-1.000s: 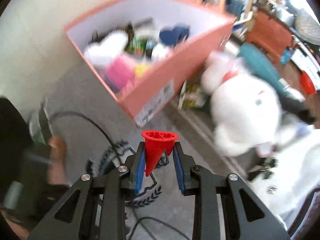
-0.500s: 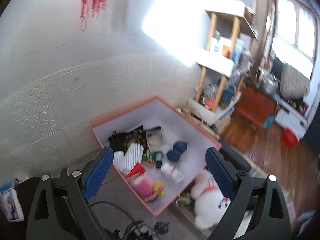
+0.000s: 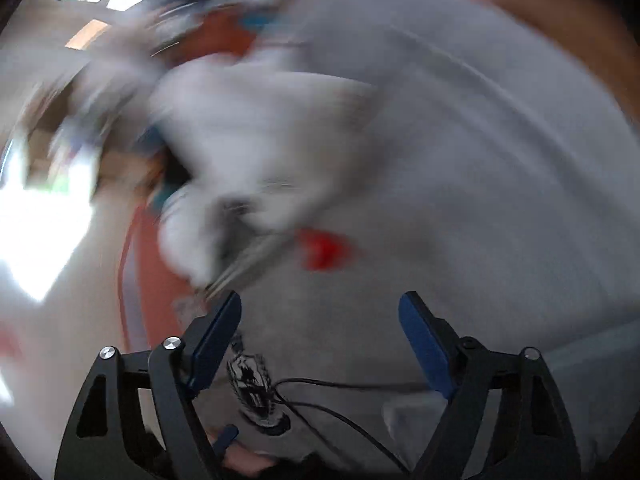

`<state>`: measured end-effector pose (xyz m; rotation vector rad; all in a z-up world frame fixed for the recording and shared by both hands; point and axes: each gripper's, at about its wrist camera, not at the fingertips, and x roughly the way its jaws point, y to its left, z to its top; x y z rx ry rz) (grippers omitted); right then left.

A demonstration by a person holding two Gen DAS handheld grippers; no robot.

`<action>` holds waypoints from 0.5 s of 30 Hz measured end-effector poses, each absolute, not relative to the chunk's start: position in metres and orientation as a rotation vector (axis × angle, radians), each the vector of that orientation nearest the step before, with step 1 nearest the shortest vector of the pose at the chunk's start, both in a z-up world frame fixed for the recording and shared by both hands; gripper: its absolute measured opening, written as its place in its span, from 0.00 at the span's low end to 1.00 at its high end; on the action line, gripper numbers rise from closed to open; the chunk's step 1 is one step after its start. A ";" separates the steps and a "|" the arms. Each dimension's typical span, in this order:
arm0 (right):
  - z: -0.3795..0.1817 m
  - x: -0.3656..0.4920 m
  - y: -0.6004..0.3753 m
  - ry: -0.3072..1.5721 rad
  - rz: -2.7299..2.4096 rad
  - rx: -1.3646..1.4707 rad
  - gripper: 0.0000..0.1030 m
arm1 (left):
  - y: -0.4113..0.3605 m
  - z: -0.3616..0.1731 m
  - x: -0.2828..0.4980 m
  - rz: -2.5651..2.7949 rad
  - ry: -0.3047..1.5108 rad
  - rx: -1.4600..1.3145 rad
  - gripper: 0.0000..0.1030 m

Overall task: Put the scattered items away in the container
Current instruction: 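Grasp the second red cone with the left gripper and drop it into the box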

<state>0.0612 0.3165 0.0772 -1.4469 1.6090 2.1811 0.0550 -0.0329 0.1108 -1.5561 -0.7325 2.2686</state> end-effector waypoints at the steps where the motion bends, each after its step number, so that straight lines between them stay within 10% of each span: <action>1: 0.077 0.062 0.325 1.688 2.176 -1.401 0.80 | -0.016 0.113 0.049 2.279 -0.680 -1.535 0.95; 11: 0.075 0.037 0.345 1.834 2.258 -1.342 0.80 | 0.136 0.045 -0.031 2.227 -0.273 -1.624 0.95; 13: 0.066 0.039 0.349 1.910 2.213 -1.341 0.80 | 0.150 0.032 -0.039 2.234 -0.194 -1.625 0.83; 15: 0.066 0.038 0.353 1.919 2.215 -1.337 0.80 | 0.161 0.031 -0.039 2.321 0.018 -1.592 0.32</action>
